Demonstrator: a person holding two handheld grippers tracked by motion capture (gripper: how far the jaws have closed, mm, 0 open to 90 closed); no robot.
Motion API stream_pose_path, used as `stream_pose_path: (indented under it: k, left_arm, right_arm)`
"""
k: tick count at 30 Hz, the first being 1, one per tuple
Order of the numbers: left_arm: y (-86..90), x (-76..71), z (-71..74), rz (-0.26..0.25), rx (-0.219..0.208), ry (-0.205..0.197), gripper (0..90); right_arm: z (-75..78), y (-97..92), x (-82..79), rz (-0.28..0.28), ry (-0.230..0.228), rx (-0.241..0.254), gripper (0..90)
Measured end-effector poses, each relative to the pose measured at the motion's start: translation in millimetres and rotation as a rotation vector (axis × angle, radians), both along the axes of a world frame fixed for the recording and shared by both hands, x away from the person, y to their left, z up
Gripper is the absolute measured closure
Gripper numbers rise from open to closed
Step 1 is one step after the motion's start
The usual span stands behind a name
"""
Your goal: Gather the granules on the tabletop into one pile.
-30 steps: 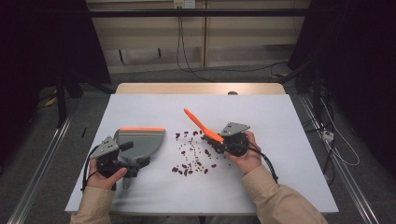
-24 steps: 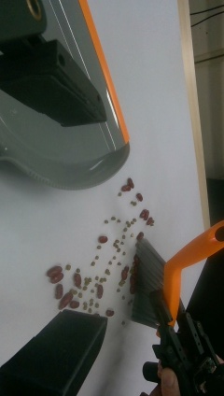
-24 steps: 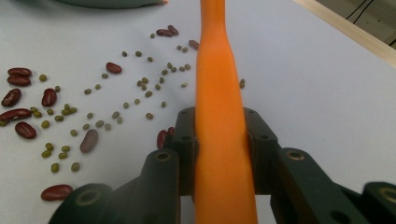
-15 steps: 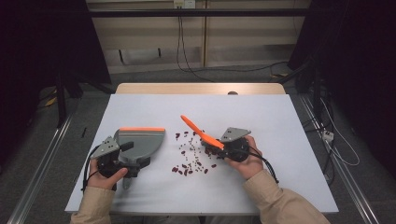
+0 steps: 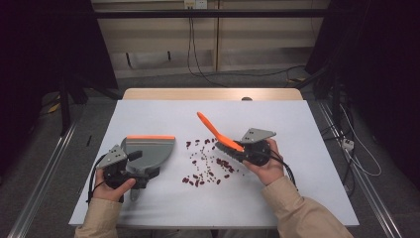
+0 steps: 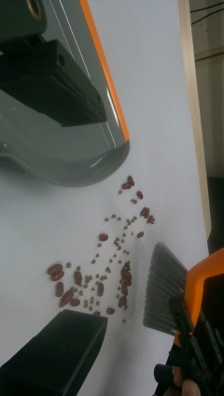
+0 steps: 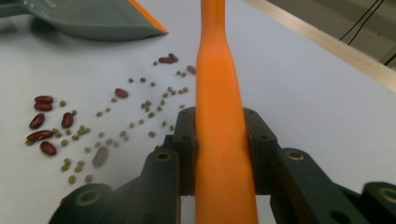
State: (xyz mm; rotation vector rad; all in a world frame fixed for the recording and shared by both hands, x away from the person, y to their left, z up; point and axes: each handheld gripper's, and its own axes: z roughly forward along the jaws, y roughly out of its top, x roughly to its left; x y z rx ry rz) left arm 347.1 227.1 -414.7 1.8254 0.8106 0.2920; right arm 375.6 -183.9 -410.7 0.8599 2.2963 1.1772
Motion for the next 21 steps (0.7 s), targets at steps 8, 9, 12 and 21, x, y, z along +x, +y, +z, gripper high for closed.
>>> stream_pose_path:
  k: [8,9,12,21]
  left_arm:
    - [0.7,0.0,-0.9,0.002,-0.001,0.009,3.7]
    - [1.5,0.3,-1.0,-0.001,0.001,0.011,3.7]
    - [2.7,0.4,-1.0,0.003,-0.006,0.011,3.7]
    - [3.9,0.1,0.2,0.004,-0.005,0.018,3.7]
  right_arm:
    - [-3.9,-0.8,39.1,-0.023,-0.002,0.029,71.3]
    - [-5.6,0.4,44.5,-0.025,-0.003,0.025,71.3]
    - [-9.9,4.0,62.1,-0.025,-0.006,0.011,71.3]
    - [-15.1,20.1,104.3,0.019,-0.024,0.023,71.4]
